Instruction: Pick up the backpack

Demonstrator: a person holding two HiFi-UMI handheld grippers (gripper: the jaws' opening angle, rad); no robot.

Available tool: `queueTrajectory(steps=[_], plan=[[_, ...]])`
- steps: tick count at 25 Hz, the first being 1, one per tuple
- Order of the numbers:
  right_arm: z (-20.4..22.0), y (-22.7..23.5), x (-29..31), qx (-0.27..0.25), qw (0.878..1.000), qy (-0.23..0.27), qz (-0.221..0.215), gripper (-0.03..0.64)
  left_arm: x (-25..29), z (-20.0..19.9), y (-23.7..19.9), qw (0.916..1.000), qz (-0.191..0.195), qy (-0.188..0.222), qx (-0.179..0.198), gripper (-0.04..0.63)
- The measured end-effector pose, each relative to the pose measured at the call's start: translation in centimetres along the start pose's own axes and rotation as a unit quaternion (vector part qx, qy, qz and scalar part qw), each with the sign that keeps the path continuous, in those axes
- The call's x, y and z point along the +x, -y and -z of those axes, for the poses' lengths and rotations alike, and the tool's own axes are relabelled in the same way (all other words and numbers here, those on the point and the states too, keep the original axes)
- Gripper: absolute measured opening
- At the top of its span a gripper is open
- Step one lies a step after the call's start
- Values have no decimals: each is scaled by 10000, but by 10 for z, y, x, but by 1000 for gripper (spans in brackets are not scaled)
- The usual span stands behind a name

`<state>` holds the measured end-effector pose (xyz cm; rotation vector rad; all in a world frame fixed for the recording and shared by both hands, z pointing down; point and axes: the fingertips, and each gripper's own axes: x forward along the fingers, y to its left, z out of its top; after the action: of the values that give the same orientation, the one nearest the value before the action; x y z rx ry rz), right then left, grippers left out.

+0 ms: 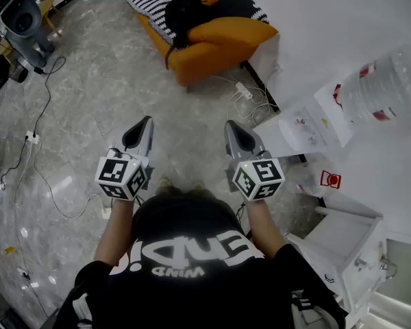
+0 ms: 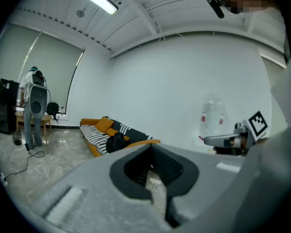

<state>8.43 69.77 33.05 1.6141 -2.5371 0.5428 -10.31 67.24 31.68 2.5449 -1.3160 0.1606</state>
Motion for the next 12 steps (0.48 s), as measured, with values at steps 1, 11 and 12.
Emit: queueTrajectory(steps=[1, 11, 12], plan=[[1, 0, 1, 2, 10000, -1, 7, -2, 0, 0, -1, 10000, -5, -5, 30, 0], [6, -21, 21, 118, 9996, -77, -239, 0, -1, 1, -25, 9999, 89, -111, 34, 0], [7, -22, 24, 122, 9997, -90, -208, 0, -1, 1, -29, 9999, 102, -119, 45, 0]])
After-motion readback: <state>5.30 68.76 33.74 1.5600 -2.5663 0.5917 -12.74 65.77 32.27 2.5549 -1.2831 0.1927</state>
